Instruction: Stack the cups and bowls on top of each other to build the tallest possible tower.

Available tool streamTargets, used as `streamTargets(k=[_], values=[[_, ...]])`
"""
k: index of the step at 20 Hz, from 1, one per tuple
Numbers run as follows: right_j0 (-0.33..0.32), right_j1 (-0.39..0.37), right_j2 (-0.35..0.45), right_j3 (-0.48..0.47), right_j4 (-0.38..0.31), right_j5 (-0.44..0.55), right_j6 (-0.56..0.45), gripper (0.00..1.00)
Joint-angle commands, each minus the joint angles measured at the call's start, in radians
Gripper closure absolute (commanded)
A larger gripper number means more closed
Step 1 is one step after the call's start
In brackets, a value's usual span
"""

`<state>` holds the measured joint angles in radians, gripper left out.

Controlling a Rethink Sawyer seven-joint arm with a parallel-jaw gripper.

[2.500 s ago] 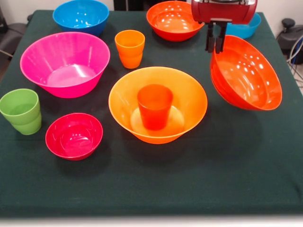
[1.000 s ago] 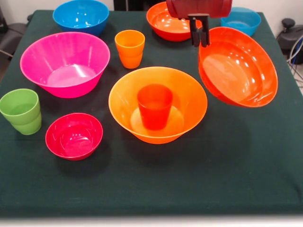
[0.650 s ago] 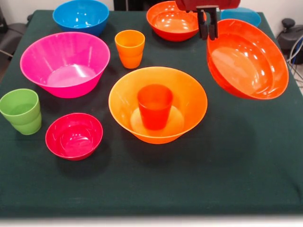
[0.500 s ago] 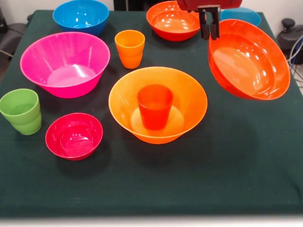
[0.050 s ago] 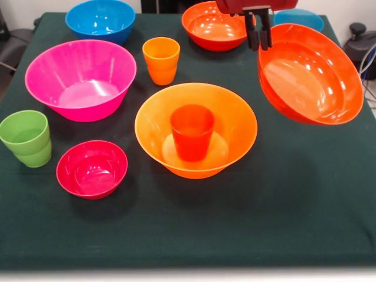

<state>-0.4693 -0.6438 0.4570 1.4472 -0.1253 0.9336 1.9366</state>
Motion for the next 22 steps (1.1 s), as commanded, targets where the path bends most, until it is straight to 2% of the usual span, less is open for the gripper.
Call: streamTargets(k=[1,17,22], values=[[-0.026,0.031,0.079,-0.029,-0.056,0.123,-0.233,1.0],[-0.092,0.041,0.132,-0.057,-0.09,0.183,-0.277,1.0],[-0.118,0.066,0.15,-0.082,-0.112,0.201,-0.31,1.0]])
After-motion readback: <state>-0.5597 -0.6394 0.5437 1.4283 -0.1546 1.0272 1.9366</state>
